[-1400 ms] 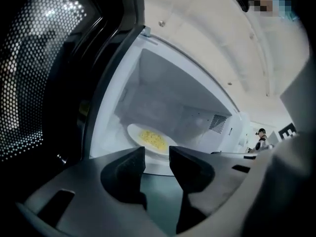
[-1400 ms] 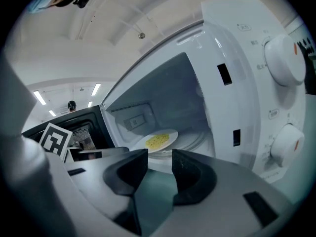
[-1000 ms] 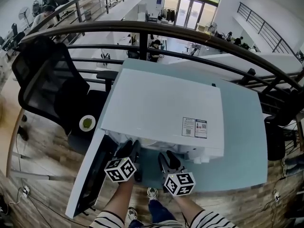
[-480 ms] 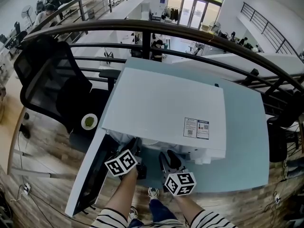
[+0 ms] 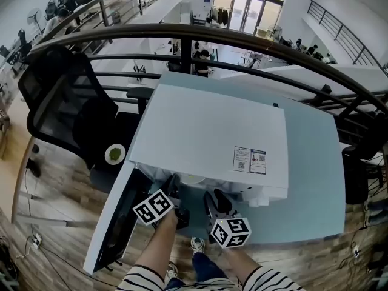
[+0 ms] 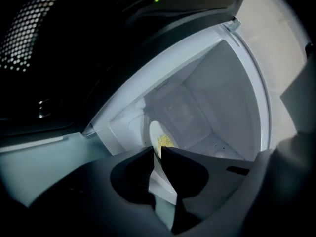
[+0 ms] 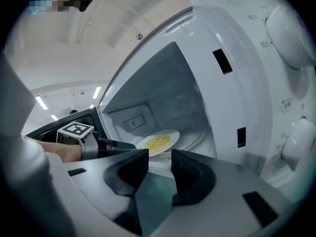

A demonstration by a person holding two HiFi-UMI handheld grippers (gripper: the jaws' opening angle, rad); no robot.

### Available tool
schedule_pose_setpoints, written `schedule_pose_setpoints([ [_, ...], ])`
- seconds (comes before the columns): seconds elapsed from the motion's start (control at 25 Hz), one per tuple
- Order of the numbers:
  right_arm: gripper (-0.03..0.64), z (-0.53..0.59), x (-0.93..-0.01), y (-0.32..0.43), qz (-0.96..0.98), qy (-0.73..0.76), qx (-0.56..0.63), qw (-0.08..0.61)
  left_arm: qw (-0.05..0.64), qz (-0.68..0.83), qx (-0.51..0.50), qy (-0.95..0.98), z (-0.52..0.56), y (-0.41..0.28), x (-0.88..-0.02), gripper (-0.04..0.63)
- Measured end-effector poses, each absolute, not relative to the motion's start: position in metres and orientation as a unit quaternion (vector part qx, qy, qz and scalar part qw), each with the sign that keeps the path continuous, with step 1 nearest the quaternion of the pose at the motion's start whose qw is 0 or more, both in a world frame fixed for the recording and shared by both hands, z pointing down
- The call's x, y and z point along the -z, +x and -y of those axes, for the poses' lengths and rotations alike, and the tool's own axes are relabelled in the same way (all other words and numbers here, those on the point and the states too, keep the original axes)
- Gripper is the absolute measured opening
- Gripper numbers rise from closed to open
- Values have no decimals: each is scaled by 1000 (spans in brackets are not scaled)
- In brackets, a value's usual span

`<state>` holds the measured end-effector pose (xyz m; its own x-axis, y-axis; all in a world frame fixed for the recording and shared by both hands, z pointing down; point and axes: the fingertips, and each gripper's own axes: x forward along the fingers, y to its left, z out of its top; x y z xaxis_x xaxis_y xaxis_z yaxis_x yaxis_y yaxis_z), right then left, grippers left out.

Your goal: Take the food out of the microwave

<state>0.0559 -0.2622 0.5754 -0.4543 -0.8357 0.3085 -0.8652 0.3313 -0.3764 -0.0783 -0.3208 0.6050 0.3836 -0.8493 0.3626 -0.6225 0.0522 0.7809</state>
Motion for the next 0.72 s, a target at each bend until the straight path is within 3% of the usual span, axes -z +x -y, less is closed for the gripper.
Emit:
schedule_pose_setpoints([
  [0.72, 150, 251, -585, 56, 797, 527, -296, 2, 513, 518, 154, 667, 279, -81, -601, 46],
])
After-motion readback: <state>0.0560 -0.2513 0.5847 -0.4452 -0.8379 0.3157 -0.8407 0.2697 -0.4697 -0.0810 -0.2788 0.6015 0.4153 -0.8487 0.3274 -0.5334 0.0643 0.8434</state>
